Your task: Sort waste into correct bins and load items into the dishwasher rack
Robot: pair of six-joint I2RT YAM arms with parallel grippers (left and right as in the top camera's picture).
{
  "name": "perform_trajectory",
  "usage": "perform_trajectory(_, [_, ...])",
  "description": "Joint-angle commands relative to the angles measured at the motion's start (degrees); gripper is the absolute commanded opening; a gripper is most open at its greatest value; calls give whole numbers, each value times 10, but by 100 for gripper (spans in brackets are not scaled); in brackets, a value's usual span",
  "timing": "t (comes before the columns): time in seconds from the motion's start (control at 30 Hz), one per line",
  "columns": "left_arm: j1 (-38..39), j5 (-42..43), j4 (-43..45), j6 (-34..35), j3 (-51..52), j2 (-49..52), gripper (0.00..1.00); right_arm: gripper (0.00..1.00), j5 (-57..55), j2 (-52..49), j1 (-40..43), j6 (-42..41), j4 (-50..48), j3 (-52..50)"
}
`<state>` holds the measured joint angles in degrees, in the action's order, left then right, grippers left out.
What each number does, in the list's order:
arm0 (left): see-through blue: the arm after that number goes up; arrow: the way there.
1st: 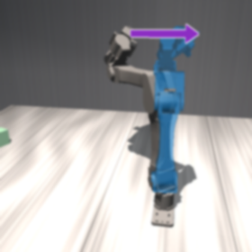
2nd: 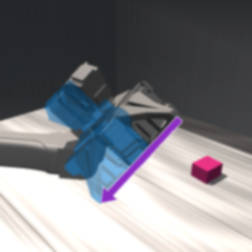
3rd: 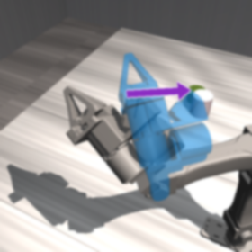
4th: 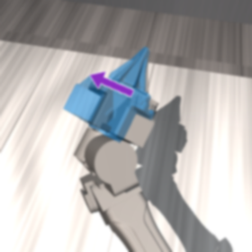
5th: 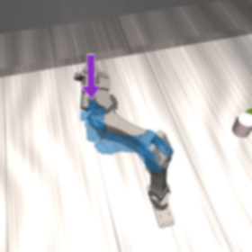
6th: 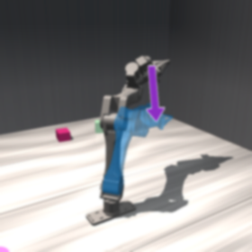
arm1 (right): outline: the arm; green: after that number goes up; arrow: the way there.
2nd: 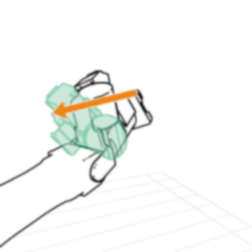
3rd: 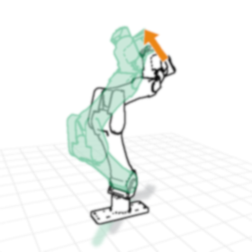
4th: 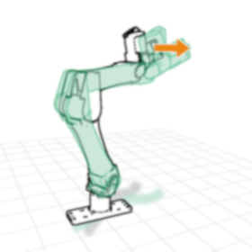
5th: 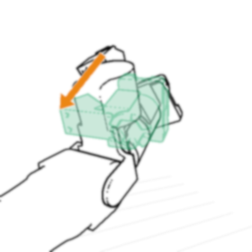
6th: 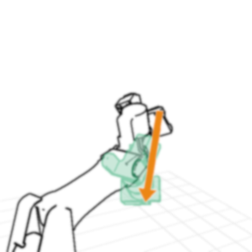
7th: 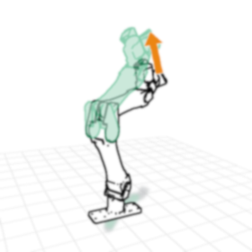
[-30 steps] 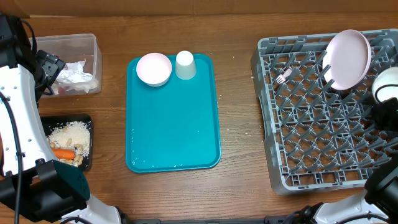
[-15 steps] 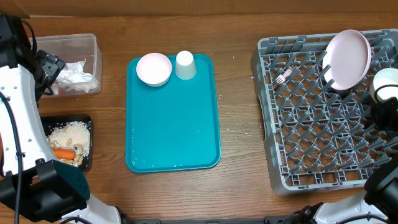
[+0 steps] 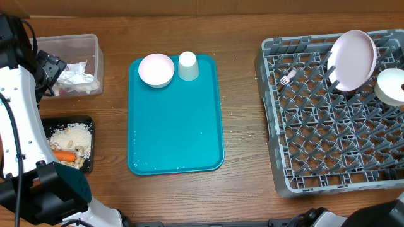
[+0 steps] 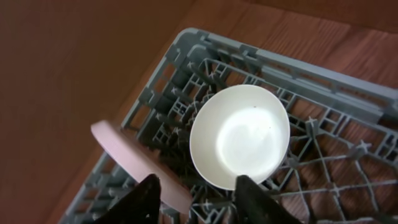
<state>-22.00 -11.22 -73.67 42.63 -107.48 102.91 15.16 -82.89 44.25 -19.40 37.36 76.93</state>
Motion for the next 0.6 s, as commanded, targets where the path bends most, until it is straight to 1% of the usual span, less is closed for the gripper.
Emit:
perform_trajectory(0.0, [3, -8, 0, -7, -3, -2, 100, 25, -31, -42, 1, -14, 4, 1])
perform_trajectory(0.1, [3, -8, 0, -7, -3, -2, 100, 8, -31, -82, 0, -14, 14, 0])
perform_trajectory(0.13, [3, -8, 0, -7, -3, -2, 100, 4, -31, -98, 0, -14, 21, 0])
perform_trajectory(0.33, [3, -8, 0, -7, -3, -2, 100, 4, -32, -179, 0, -12, 49, 0])
perform_trajectory(0.57, [3, -8, 0, -7, -3, -2, 100, 4, -66, -201, 0, -1, 51, -2])
